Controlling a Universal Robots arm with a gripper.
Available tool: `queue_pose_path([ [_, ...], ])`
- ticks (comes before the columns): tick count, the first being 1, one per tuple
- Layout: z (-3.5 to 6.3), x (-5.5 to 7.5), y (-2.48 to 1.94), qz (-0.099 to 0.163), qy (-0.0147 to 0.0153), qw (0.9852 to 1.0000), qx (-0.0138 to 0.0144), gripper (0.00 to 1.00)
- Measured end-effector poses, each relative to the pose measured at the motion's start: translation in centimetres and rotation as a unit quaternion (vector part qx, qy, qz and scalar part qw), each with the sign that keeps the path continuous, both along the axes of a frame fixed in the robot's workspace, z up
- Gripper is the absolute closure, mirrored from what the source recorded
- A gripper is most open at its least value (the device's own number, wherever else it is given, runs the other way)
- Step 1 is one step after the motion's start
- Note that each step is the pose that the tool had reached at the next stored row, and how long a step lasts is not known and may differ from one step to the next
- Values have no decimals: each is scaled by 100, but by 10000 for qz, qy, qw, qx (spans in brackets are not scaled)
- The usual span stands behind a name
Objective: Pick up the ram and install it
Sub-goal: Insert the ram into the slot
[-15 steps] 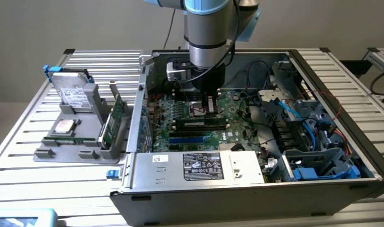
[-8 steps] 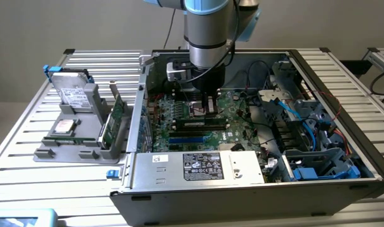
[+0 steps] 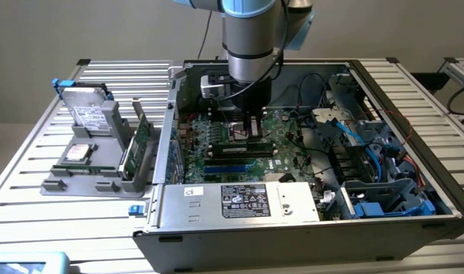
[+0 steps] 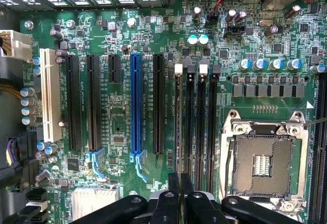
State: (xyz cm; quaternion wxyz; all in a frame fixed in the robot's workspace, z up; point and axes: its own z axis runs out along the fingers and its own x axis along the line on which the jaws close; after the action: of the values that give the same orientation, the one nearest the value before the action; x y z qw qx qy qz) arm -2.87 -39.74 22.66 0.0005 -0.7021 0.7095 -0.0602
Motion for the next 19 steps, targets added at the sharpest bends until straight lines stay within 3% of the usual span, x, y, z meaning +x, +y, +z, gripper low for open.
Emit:
queue_pose_path([
  [19,-21,-2,0,-2,-5,10000,0,85],
])
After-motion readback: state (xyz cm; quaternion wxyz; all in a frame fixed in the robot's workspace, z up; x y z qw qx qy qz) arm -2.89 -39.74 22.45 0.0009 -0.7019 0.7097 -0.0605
